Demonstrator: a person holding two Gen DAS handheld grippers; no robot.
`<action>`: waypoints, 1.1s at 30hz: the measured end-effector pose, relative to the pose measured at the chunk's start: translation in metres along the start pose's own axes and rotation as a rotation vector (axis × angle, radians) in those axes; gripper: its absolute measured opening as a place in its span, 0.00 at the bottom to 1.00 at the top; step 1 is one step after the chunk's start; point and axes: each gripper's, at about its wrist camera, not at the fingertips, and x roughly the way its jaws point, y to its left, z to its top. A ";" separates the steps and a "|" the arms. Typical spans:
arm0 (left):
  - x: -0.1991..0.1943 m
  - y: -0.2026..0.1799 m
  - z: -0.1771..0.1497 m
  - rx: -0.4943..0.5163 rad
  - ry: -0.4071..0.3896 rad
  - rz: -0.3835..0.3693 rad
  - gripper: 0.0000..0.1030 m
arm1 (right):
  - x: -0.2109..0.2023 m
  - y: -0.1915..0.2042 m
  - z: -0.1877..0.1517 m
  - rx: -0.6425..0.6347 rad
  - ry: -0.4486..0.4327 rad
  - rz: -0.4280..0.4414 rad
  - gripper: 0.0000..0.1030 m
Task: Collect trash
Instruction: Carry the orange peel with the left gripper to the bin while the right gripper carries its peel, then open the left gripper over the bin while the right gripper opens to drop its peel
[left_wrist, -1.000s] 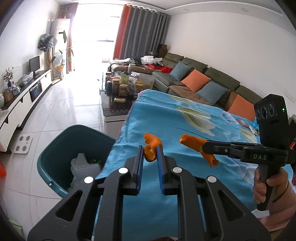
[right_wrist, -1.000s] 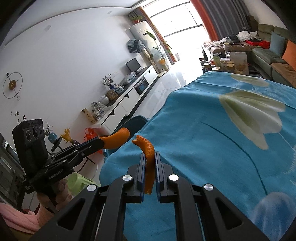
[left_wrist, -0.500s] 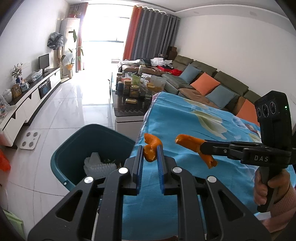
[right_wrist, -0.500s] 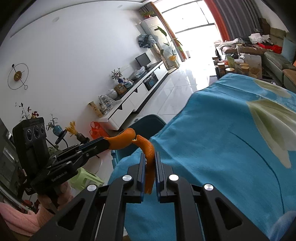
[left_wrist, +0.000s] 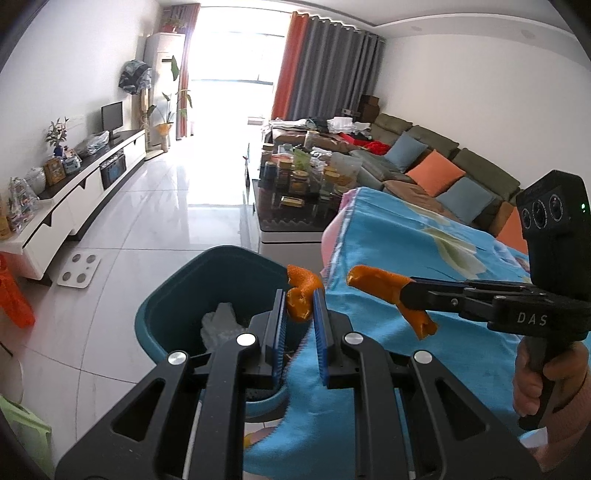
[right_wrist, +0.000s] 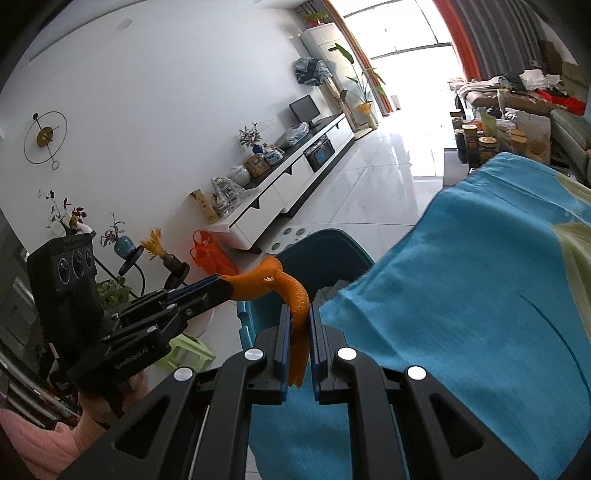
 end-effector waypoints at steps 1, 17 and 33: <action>0.001 0.002 0.000 -0.001 0.001 0.008 0.14 | 0.003 0.000 0.002 0.002 0.003 0.004 0.08; 0.017 0.021 0.002 -0.027 0.017 0.076 0.14 | 0.044 0.004 0.018 0.007 0.048 0.020 0.08; 0.039 0.029 0.000 -0.054 0.038 0.112 0.14 | 0.077 0.005 0.029 0.016 0.091 0.011 0.08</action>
